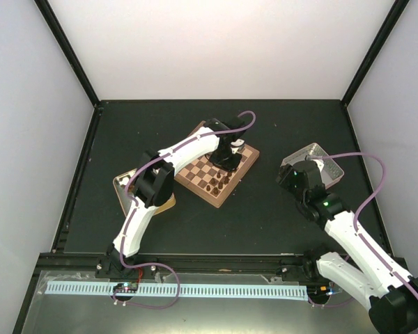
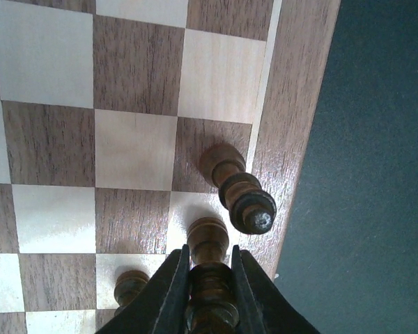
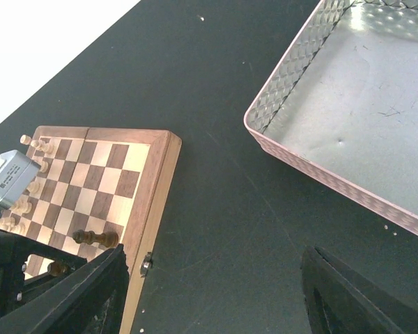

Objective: Set up the chess pieces on the board
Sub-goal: Place the chess piece on the chessboard, then pick up the chess piece from the storage box.

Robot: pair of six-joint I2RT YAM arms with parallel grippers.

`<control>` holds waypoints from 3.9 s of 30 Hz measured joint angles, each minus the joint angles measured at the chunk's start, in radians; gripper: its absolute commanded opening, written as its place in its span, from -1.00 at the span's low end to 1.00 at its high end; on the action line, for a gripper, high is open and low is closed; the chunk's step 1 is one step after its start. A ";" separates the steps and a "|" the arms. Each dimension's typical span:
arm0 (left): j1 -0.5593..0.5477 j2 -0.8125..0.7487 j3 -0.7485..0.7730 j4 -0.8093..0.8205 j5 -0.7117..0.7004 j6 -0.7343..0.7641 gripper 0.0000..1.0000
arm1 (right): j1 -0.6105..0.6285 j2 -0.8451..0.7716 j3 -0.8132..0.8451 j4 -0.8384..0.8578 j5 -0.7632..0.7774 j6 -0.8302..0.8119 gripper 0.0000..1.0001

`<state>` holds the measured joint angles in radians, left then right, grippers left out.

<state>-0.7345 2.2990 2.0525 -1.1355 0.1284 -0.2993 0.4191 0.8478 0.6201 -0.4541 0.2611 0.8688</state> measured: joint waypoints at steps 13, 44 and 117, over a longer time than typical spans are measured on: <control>-0.001 0.001 -0.015 0.006 0.029 0.009 -0.28 | 0.000 -0.016 0.000 -0.003 -0.002 0.000 0.36; 0.293 -0.959 -1.043 0.397 -0.338 -0.231 0.28 | 0.001 0.161 0.028 0.122 -0.224 -0.109 0.33; 0.689 -0.840 -1.312 0.678 -0.175 -0.303 0.07 | 0.002 0.259 0.104 0.139 -0.292 -0.105 0.24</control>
<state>-0.0460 1.4590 0.7403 -0.4572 -0.0467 -0.6018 0.4210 1.1069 0.7238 -0.3153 -0.0307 0.7643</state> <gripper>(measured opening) 0.525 0.621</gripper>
